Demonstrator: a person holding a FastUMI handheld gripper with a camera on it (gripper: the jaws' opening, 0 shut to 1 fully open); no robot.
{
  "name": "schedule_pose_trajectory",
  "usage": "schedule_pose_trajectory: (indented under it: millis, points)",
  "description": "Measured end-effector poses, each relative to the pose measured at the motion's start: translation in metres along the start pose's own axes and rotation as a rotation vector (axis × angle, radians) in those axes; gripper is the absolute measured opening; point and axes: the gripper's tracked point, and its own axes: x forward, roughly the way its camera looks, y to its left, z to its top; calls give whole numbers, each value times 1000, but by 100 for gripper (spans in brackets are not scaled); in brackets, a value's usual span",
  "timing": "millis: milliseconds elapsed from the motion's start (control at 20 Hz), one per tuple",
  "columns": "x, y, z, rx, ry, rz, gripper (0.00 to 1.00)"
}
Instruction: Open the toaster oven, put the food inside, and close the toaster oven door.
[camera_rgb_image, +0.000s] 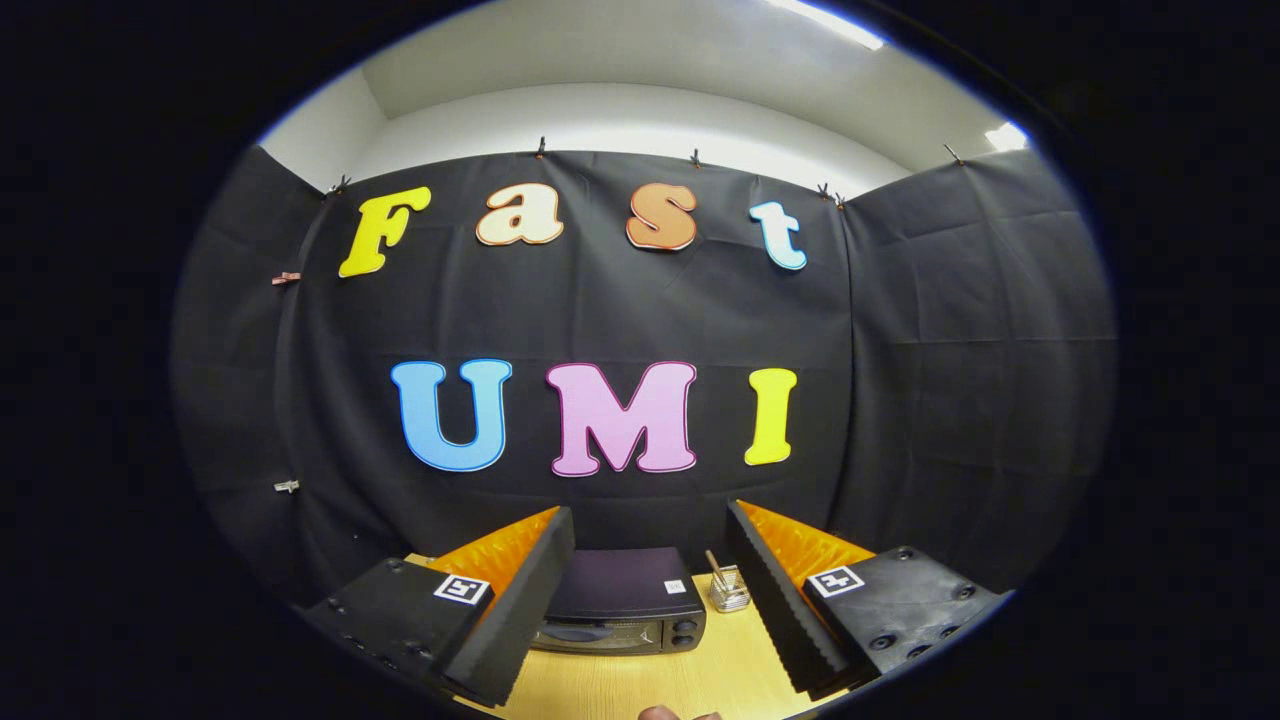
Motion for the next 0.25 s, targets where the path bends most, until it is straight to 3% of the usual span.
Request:
schedule_pose_trajectory:
  millis: [250]
  points:
    - [2, 5, -2, -34, 9, 4, 99]
